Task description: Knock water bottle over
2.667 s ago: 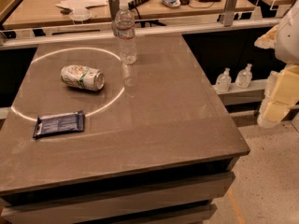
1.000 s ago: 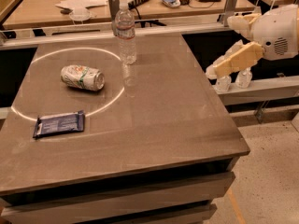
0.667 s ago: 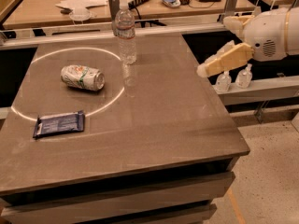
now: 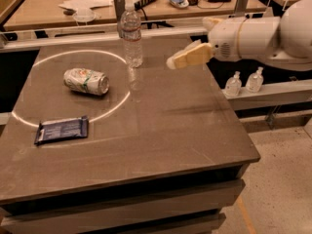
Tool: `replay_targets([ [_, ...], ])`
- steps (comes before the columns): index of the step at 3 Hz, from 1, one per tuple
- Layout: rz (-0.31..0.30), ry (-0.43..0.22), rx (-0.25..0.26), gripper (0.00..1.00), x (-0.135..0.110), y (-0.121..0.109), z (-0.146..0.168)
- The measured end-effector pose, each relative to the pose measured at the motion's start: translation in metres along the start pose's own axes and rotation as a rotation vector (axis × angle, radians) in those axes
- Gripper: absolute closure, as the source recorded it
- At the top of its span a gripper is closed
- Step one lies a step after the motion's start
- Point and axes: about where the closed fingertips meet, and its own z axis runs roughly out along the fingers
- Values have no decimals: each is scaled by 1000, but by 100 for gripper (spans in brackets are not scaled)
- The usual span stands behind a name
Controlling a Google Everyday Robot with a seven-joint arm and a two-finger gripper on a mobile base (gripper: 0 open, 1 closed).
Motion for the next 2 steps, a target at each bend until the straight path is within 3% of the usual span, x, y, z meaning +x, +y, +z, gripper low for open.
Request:
replay_targets([
  [1, 24, -31, -26, 0, 4, 0, 42],
  [2, 67, -49, -16, 0, 22, -4, 87],
])
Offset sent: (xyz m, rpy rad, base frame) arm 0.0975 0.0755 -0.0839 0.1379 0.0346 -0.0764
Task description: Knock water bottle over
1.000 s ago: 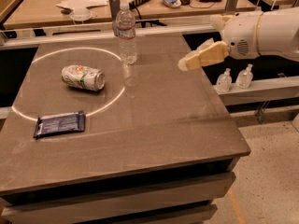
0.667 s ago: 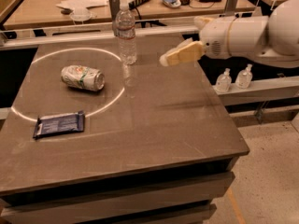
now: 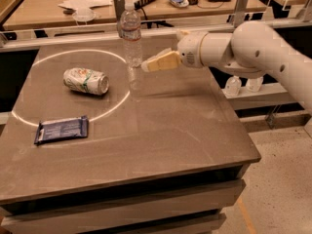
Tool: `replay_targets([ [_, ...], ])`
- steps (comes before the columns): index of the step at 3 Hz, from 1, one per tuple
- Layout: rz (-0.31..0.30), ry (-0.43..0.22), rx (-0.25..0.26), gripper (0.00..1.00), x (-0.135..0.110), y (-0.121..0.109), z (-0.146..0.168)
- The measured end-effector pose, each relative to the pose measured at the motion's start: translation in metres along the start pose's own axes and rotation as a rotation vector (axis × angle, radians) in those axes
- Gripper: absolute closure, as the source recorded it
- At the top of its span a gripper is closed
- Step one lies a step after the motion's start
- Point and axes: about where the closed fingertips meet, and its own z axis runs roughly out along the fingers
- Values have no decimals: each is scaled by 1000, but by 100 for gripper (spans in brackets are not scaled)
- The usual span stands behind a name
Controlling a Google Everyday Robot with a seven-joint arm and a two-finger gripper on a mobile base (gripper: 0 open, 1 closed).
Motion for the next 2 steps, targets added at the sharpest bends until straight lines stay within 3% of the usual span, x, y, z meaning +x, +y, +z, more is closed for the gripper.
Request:
replay_targets([
  [2, 8, -63, 4, 0, -4, -27, 72],
])
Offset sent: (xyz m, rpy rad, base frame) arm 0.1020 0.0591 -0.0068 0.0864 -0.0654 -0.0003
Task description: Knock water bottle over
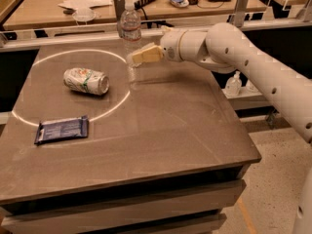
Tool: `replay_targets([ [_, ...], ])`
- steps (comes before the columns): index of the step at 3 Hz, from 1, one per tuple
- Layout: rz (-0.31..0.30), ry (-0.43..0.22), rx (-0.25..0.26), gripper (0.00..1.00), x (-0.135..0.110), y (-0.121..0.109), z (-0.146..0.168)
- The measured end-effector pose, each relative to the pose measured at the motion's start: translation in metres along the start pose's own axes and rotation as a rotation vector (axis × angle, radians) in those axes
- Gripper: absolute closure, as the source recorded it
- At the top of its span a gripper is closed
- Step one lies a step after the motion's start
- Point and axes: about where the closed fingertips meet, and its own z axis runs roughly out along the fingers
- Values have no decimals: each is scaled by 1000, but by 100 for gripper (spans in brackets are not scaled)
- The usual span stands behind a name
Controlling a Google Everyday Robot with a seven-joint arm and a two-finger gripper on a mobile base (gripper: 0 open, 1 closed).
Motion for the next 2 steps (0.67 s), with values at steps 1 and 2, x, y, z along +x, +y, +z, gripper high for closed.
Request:
replay_targets([
  [1, -9, -24, -19, 0, -9, -8, 25],
  [2, -28, -46, -75, 26, -15, -8, 49],
])
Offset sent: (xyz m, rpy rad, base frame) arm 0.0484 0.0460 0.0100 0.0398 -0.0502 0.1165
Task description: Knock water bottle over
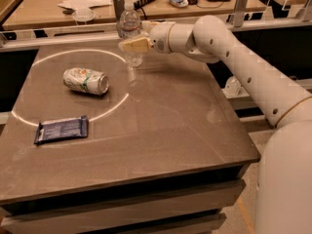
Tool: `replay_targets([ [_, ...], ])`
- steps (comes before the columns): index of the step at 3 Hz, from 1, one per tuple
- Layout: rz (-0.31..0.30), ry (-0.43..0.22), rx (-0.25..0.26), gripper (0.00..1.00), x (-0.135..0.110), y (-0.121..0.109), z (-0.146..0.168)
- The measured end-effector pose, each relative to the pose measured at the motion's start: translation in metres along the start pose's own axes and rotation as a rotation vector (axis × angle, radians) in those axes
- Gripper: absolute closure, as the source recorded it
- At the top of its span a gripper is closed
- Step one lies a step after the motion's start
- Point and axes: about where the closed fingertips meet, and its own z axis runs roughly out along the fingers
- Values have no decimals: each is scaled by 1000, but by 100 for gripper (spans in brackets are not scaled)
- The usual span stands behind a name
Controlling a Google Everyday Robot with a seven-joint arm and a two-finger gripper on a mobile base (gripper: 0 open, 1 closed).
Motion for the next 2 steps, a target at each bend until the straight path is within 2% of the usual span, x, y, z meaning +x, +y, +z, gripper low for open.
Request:
replay_targets([
  [1, -11, 1, -31, 49, -1, 1, 7],
  [2, -117, 28, -58, 72, -8, 8, -4],
])
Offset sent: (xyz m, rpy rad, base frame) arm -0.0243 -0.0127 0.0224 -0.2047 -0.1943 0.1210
